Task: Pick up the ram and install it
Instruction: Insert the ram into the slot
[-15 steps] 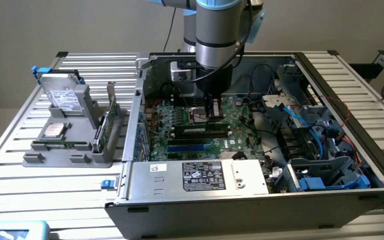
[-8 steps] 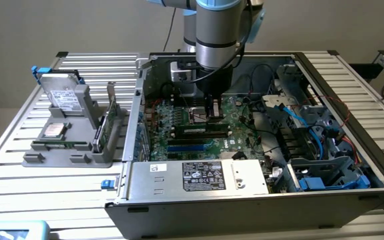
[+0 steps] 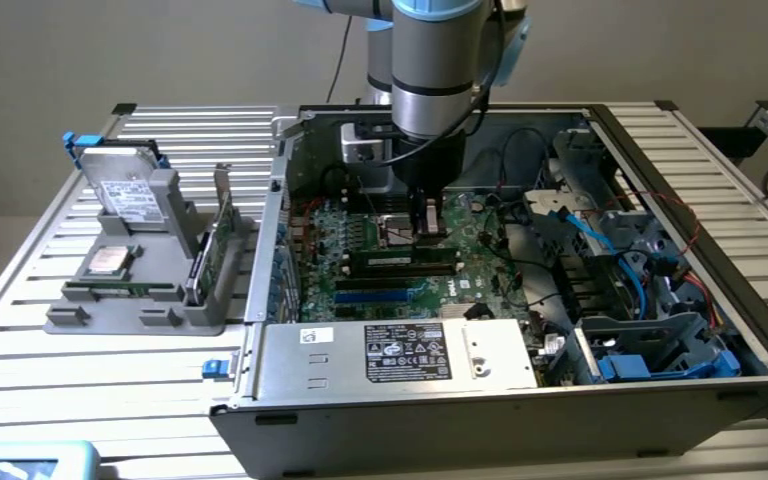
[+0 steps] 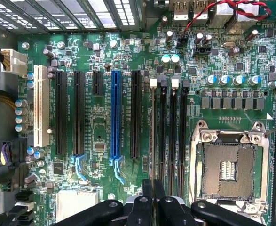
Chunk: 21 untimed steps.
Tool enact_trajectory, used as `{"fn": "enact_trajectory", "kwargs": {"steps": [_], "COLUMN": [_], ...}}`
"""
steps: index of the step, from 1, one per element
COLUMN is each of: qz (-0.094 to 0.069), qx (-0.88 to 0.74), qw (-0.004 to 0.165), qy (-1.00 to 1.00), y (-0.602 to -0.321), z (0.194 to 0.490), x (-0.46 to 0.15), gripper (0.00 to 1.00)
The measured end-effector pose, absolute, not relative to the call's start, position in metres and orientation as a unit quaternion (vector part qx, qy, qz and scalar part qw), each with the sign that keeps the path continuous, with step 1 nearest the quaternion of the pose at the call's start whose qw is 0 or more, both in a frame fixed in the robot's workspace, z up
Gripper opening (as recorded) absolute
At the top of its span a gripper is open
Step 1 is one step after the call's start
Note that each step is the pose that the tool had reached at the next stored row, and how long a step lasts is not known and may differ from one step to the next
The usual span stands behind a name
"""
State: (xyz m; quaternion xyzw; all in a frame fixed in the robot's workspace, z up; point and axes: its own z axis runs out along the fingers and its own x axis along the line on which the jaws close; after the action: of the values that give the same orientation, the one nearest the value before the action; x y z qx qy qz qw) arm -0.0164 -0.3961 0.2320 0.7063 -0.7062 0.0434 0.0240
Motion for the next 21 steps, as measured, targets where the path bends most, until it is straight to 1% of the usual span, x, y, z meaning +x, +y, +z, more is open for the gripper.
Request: {"fn": "enact_trajectory", "kwargs": {"steps": [21], "qz": [0.043], "qx": [0.706], "qw": [0.024], "qy": [-0.707], "y": [-0.3936], "z": [0.2298], "x": [-0.0163], "gripper": [0.12]}}
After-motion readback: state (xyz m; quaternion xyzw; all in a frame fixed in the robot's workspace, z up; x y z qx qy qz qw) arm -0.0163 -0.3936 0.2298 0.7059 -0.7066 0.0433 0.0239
